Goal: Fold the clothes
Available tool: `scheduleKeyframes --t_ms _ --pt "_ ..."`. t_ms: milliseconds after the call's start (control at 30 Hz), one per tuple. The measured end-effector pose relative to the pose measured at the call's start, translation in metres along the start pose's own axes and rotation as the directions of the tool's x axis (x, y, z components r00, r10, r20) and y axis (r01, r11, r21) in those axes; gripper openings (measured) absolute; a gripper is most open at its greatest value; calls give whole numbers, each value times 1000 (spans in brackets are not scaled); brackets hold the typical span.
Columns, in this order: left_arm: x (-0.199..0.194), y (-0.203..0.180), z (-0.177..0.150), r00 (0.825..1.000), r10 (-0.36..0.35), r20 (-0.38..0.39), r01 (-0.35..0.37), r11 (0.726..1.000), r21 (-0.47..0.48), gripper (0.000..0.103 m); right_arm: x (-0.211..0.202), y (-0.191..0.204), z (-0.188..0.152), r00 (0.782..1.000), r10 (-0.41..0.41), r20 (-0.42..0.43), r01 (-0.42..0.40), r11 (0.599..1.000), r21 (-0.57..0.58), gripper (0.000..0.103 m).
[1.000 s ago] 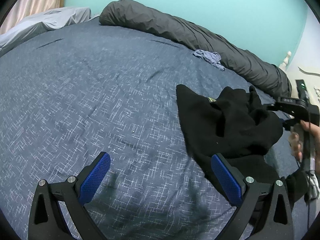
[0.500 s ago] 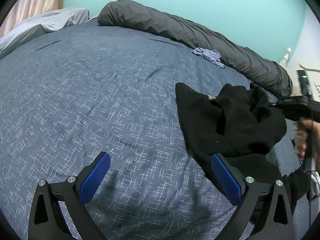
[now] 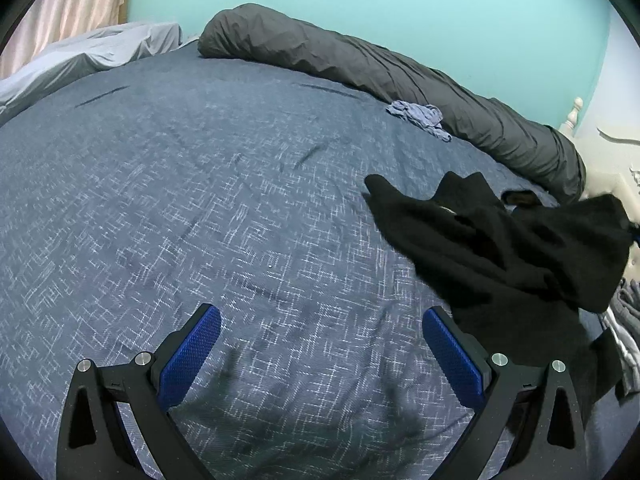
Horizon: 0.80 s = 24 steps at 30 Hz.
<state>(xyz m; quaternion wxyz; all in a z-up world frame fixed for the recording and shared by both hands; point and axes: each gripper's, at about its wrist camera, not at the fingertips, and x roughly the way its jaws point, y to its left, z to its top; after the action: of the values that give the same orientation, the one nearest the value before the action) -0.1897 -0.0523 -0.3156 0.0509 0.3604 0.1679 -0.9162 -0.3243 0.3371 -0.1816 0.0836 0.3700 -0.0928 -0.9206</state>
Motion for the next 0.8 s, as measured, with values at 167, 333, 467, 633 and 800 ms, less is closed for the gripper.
scheduleKeyframes --t_ms 167,333,467,633,800 --pt "1 -2 0 1000 3 2 -3 1000 10 103 26 -43 -25 972 -178 -151 188 981 53 9" --pt "5 -1 0 1000 7 -10 -7 1000 -3 103 33 -68 -53 957 -256 -140 276 950 148 27" --pt "4 -5 0 1000 -7 -7 8 1000 10 103 5 -61 -62 963 -271 2 266 947 181 44" --pt "2 -15 -3 1000 -22 -4 22 999 38 103 -16 -35 -90 982 -171 83 152 968 201 53" --pt "2 -20 -5 1000 -9 -10 10 999 44 103 -21 1 -120 993 -44 113 21 980 198 54"
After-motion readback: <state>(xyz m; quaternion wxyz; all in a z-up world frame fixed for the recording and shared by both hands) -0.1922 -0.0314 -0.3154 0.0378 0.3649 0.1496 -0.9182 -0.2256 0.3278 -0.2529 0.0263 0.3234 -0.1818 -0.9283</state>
